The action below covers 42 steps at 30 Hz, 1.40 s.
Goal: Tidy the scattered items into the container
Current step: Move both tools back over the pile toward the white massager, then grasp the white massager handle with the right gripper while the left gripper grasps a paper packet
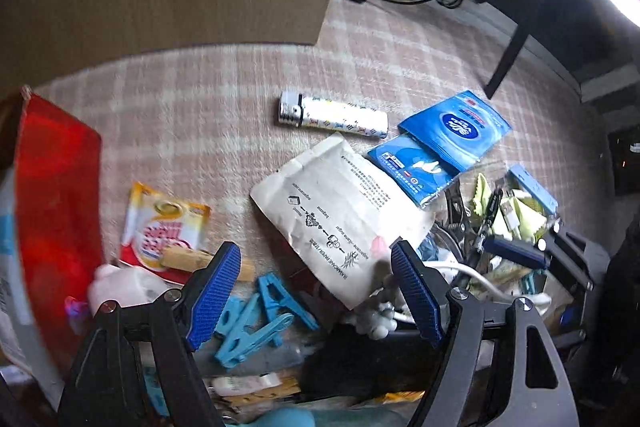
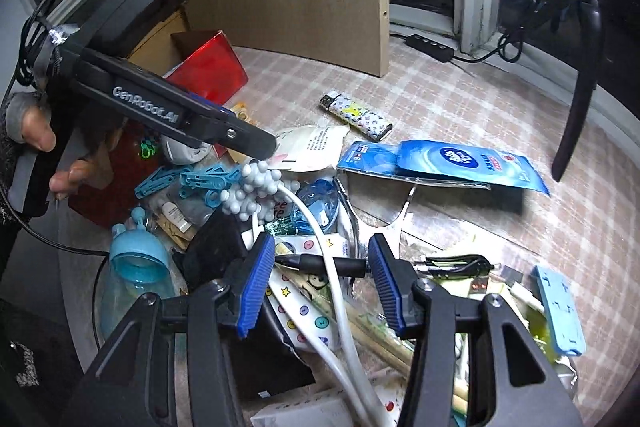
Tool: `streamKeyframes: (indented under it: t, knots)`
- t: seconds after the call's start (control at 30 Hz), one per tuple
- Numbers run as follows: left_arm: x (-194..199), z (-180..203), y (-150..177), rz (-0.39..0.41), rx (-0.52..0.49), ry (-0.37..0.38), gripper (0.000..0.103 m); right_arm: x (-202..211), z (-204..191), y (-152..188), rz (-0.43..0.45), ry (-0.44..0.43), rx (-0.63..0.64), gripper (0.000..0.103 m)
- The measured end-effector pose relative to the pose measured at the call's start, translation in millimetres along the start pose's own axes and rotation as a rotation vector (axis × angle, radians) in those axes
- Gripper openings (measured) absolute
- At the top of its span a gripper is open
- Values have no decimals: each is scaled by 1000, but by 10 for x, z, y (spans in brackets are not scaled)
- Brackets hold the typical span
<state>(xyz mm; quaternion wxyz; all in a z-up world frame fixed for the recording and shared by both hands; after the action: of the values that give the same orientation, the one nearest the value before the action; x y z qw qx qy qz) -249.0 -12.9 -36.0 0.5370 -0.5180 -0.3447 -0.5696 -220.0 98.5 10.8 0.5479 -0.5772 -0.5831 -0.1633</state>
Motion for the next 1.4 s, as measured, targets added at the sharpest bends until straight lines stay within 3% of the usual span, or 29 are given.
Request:
streamKeyframes:
  t: [0.3,0.47,0.57,0.63,0.7,0.73,0.83,1.0,1.03,1.23,1.4]
  knots:
    - [-188,99,-107,-5,89,90,76,-128,-65,9,-25,6,69,41]
    - [-223,143,-152,13,92,75,74,-215,-75,12,-42,-3,72,41]
    - [-184,144,-180,38,101,75,60,-226,-76,7,-43,-14,61,35]
    - [-165,150,-191,51,100,76,39,-214,-76,13,-40,-5,65,31]
    - [-144,156,-196,62,98,80,31,-205,-60,16,-34,11,69,13]
    - [-134,160,-198,67,98,81,29,-195,-46,18,-35,11,65,10]
    - [-98,184,-206,87,87,88,17,-167,-21,46,-50,-13,43,8]
    - [87,197,-259,148,67,87,7,-55,-20,55,-15,-5,26,6]
    - [144,181,-267,156,62,85,0,0,-24,48,0,-11,16,6]
    - [329,198,-306,206,34,69,0,304,16,-16,66,-38,-44,5]
    - [194,308,-209,152,30,134,3,364,142,2,77,-35,-99,5]
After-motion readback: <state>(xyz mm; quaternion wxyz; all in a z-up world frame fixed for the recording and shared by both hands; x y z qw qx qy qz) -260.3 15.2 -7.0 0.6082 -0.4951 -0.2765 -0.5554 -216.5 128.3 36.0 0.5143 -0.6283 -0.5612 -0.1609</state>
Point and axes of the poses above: each gripper's, at about its wrist camera, not at the fingertips, and x roughly against the way its jaws point, z to its right, y to its underside, the point moved 8 cm from there along -x, roughly the way its jaws point, and after that the axes turned 13 degrees about -x, right-handed, at the moved point
